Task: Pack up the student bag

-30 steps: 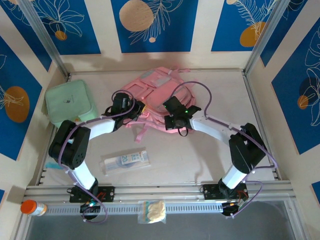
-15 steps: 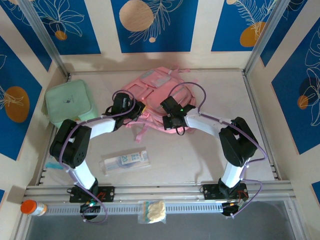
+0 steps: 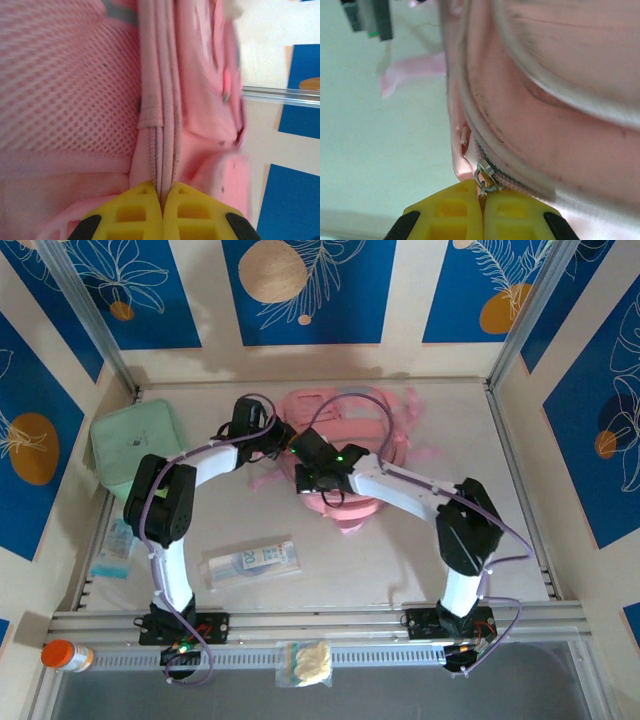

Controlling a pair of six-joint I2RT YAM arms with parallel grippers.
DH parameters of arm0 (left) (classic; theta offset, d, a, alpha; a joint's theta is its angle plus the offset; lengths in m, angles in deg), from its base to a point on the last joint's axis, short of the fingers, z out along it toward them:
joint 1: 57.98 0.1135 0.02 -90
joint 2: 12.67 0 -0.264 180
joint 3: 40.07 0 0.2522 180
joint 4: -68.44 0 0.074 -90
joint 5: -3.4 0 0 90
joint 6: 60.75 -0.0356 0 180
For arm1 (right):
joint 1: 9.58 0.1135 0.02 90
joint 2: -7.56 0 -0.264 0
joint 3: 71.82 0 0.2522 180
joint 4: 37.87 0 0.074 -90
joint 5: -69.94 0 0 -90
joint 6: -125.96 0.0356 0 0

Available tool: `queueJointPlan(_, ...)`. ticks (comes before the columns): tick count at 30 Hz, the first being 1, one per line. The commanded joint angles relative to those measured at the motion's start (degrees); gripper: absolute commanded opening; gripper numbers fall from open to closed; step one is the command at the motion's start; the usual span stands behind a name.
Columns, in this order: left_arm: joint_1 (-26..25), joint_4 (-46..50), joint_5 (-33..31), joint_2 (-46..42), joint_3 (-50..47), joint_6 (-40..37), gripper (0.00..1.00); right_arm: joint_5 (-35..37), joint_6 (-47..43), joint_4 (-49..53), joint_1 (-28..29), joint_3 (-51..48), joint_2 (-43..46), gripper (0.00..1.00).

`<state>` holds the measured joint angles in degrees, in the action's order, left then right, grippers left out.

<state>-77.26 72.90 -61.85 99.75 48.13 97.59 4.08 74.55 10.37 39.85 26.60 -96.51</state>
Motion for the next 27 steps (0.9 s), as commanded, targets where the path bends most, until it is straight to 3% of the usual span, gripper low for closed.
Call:
queueJointPlan(1,1.81,2.37,5.02,-0.64,4.40,-5.33,0.07,-1.27,2.99,3.27,2.63,6.14,-2.21,0.00)
queueJointPlan(3,2.35,1.11,6.07,-3.13,0.33,-5.40,0.17,0.01,1.55,3.02,2.24,6.97,-2.77,0.00)
queueJointPlan(6,2.01,-9.54,5.64,-9.49,-11.61,-0.05,0.32,0.98,1.55,3.49,1.97,6.16,-2.51,0.00)
queueJointPlan(13,-1.26,-25.98,5.25,-15.19,-25.93,11.87,0.40,1.93,0.26,2.52,2.51,1.83,0.43,0.00)
queueJointPlan(17,-5.54,-22.48,4.91,-15.60,-23.79,9.53,0.45,1.82,-0.73,1.41,2.43,-0.29,1.36,0.00)
queueJointPlan(20,-7.07,-21.71,2.16,-14.64,-24.34,8.98,0.31,2.28,-0.48,0.78,2.31,-1.31,2.02,0.00)
queueJointPlan(24,-6.92,-21.52,-0.08,-13.95,-24.61,8.20,0.00,2.90,0.15,1.97,2.74,-2.43,3.54,0.00)
queueJointPlan(27,-6.02,-18.00,-0.91,-14.37,-23.63,5.55,0.00,4.44,2.13,5.45,2.73,-4.00,5.35,0.00)
